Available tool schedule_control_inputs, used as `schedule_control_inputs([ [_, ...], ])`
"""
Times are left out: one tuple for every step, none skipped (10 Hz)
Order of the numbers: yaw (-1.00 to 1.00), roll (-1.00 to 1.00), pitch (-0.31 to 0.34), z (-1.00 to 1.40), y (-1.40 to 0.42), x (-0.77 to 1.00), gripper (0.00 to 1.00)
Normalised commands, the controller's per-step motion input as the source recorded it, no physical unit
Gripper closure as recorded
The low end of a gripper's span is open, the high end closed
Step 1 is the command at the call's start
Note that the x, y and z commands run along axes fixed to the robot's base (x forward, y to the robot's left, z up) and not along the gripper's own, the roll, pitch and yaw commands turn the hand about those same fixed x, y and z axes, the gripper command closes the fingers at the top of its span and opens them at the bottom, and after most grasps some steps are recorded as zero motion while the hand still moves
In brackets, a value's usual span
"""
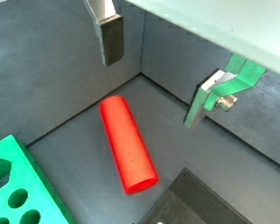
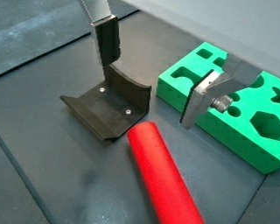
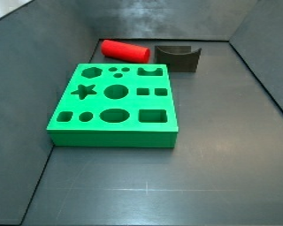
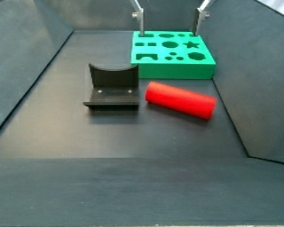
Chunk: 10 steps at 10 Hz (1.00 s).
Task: Pick up the round object. Move up. Place the round object on the fixture. Regrasp the round object. Move to above the board. Insert the round object.
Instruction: Pick up the round object.
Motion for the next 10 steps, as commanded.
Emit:
schedule_control_inputs([
  [0.19, 0.0, 0.0, -0.57, 0.0, -0.09, 0.0],
  [0.91, 0.09, -0.02, -0.94, 0.0, -0.01, 0.0],
  [1.0, 0.01, -0.109, -0.82, 0.01, -0.16, 0.0],
  [1.0, 0.01, -0.106, -0.81, 0.01, -0.15, 0.0],
  [1.0, 0.01, -0.106, -0.81, 0.01, -0.15, 0.0],
  [1.0, 0.01, -0.116, -0.82, 0.01, -0.17, 0.0],
  [1.0, 0.03, -0.12, -0.82, 0.02, -0.17, 0.0],
  [1.0, 0.15, -0.071, -0.67, 0.02, -0.1, 0.0],
  [0.75, 0.26, 0.0, -0.44, 0.08, 0.12, 0.0],
  [0.58, 0.26, 0.036, -0.2, 0.23, 0.26, 0.0],
])
